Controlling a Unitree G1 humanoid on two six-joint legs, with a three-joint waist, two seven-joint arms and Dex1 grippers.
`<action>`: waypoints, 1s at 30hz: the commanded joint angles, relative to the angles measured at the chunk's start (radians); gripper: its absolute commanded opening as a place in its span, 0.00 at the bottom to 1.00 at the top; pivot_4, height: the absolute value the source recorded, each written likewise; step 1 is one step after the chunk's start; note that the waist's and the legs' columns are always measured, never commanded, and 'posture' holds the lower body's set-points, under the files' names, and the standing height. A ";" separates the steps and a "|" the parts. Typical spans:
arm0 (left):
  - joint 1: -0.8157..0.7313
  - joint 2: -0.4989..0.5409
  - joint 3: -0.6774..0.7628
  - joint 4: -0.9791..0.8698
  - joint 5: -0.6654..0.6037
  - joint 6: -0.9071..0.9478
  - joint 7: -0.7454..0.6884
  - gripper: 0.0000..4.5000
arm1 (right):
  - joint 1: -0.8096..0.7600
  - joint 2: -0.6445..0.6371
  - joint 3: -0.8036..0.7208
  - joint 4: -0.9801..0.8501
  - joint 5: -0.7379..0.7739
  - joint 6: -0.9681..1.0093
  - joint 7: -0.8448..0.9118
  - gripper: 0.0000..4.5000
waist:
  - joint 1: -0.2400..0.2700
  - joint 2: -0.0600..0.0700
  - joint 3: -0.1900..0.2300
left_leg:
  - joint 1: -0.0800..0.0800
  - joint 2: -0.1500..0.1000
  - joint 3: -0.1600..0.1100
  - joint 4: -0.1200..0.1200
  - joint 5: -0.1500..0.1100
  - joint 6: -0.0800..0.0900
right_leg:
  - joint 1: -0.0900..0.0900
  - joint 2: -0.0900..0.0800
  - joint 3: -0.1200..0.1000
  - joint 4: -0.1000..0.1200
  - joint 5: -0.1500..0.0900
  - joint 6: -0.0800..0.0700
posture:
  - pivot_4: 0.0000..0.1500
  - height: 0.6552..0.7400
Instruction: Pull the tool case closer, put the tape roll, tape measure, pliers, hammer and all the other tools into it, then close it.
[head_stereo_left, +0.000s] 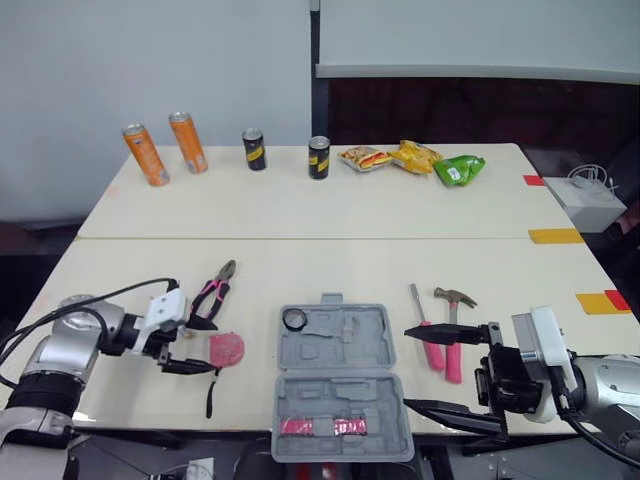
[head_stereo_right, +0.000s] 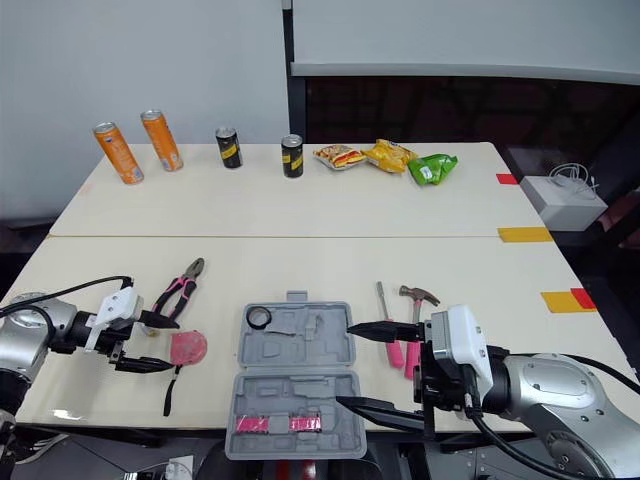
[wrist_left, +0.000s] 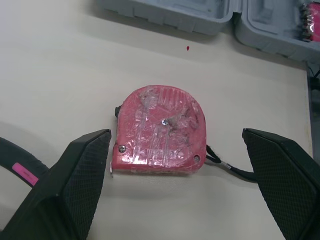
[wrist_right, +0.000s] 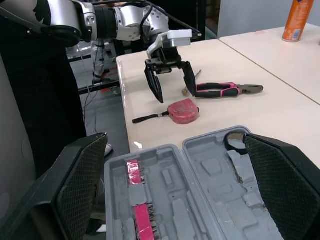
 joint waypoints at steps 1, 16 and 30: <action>-0.039 -0.019 -0.017 0.038 0.035 -0.037 -0.012 0.99 | -0.009 -0.006 -0.010 -0.053 0.021 -0.005 -0.018 1.00 | 0.003 0.000 0.000 | 0.000 0.000 0.000 0.000 0.000 0.000 | 0.000 0.000 0.000 0.000 0.000 0.000 | 1.00 1.00; -0.086 -0.077 -0.059 0.125 0.140 -0.131 0.055 0.99 | 0.014 -0.010 -0.027 -0.089 0.035 -0.001 -0.058 1.00 | 0.010 0.000 0.000 | 0.000 0.000 0.000 0.000 0.000 0.000 | 0.000 0.000 0.000 0.000 0.000 0.000 | 1.00 1.00; -0.067 -0.065 -0.023 0.121 0.127 -0.183 0.051 0.66 | 0.012 -0.004 -0.021 -0.085 0.042 0.011 -0.098 1.00 | 0.018 0.000 0.000 | 0.000 0.000 0.000 0.000 0.000 0.000 | 0.000 0.000 0.000 0.000 0.000 0.000 | 1.00 1.00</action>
